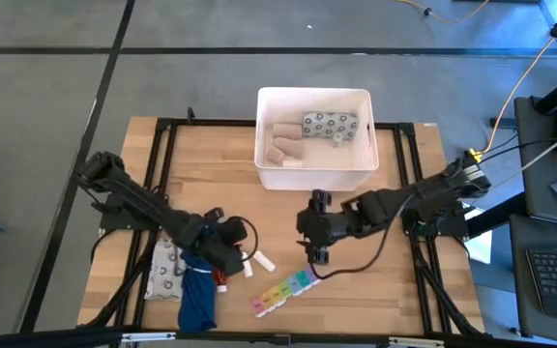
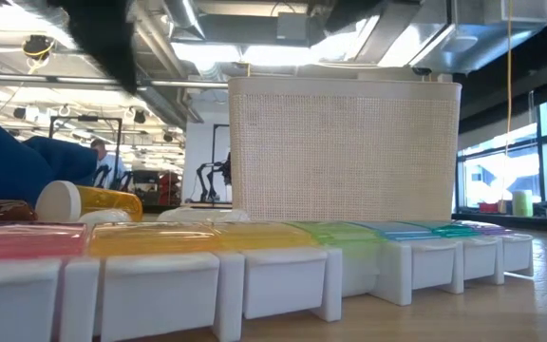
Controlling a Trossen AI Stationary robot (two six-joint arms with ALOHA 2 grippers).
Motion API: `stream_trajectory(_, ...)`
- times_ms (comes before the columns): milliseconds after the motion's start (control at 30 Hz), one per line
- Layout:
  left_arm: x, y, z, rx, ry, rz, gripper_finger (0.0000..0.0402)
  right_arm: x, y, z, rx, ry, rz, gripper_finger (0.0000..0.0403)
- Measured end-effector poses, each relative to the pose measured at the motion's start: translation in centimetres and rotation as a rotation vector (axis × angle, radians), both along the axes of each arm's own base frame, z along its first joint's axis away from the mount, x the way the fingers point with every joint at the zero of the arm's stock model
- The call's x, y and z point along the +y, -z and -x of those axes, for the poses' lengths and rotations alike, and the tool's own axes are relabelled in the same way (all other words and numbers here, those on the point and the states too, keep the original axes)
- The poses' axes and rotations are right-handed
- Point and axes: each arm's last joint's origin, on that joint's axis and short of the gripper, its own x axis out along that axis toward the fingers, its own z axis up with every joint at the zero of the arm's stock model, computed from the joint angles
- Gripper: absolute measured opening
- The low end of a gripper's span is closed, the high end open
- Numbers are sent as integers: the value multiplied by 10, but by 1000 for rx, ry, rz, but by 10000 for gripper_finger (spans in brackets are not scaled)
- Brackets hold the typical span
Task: Pick & place medical supplies in basket/bin
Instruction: Put the orange pill bottle into the white container
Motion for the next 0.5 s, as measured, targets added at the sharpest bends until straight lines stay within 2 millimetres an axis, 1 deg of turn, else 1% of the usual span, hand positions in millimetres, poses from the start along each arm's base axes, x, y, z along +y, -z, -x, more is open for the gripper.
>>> stream_trajectory(100, 0, 18, -6, 96, -103, 81, 139, 4, 12, 5, -28, 30, -46, 339)
stream_trajectory(267, 0, 37, -15, 175, -164, 120, 139, 6, 26, 7, -38, 56, -76, 339)
stream_trajectory(367, 4, 40, -17, 193, -176, 141, 139, 6, 32, 7, -30, 60, -76, 339)
stream_trajectory(500, 6, 40, -21, 174, -195, 169, 139, 7, 31, 6, -48, 59, -83, 339)
